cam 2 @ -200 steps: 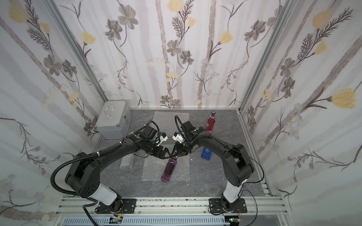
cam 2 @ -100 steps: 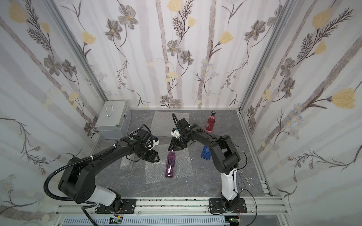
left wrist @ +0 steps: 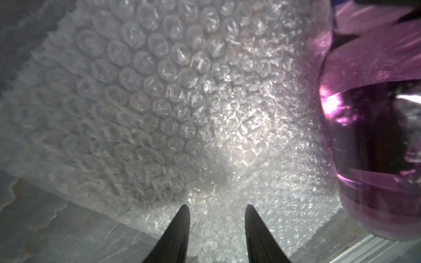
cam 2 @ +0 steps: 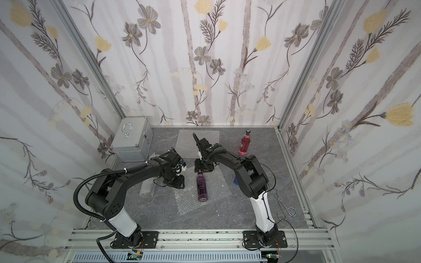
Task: Wrap wine bottles in bubble wrap
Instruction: Place the wine bottle on the bubble wrap.
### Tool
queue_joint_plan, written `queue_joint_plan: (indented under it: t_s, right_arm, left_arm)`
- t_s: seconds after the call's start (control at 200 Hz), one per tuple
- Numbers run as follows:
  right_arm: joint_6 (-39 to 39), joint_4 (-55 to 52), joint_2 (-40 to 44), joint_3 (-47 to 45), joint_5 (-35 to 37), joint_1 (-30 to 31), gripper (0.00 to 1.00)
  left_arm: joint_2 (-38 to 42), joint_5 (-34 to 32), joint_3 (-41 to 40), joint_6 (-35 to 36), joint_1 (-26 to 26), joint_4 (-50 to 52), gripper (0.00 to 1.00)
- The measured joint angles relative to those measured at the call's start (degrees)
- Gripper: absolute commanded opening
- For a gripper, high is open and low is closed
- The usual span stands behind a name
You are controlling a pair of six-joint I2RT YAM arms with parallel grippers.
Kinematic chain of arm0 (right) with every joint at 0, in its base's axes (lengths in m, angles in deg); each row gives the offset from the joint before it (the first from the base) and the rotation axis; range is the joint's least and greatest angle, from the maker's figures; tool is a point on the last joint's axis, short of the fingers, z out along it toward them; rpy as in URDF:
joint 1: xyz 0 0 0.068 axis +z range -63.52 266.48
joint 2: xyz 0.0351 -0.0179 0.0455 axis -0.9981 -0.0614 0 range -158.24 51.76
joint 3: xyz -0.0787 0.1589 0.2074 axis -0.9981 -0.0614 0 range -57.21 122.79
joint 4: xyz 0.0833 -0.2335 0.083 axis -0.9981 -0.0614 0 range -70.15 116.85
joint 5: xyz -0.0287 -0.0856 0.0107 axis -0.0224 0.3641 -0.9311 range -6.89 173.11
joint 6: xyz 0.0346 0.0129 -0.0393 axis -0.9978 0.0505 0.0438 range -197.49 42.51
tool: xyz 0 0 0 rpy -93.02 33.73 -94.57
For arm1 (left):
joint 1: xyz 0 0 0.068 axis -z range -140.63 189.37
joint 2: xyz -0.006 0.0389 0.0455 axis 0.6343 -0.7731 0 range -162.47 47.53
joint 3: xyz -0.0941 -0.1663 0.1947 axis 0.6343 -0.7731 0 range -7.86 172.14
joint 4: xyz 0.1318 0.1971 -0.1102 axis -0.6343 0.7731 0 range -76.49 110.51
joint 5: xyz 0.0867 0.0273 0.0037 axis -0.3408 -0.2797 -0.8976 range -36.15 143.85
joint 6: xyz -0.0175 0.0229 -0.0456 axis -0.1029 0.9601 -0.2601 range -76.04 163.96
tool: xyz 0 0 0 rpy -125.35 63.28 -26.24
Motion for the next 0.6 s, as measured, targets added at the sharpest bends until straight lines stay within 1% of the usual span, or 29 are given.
queue_joint_plan:
  t_s: [0.025,0.05,0.075,0.2,0.35,0.445,0.51,0.6]
  right_arm:
    - [-0.07,-0.15,1.11,-0.48,0.92,0.46,0.73]
    - [-0.42,-0.15,2.43,-1.09,1.92,0.92,0.77]
    - [-0.81,-0.15,3.85,-1.88,2.99,1.49,0.78]
    - [-3.15,0.15,9.86,-7.54,7.61,4.70,0.79]
    - [-6.05,0.22,11.82,-13.94,10.73,8.57,0.78]
    - [-7.74,0.26,11.56,-16.04,12.24,9.84,0.71]
    - [-8.39,0.87,10.69,-16.26,13.29,10.71,0.61]
    - [-9.60,0.90,9.44,-16.33,14.38,11.67,0.45]
  left_arm:
    - [-0.24,-0.48,0.09,0.00,0.00,0.00,0.41]
    - [-0.48,-0.90,0.20,0.04,0.00,0.02,0.41]
    - [-0.72,-1.18,0.33,0.07,-0.04,0.09,0.40]
    - [-1.66,-2.73,0.96,0.26,-0.52,0.07,0.36]
    - [-2.05,-3.89,1.27,0.37,-0.68,0.15,0.31]
    - [-2.40,-5.07,1.29,0.81,-0.66,0.20,0.27]
    - [-2.56,-5.95,1.27,2.29,-0.68,0.22,0.26]
    - [-2.64,-7.43,1.01,4.04,-0.68,0.15,0.25]
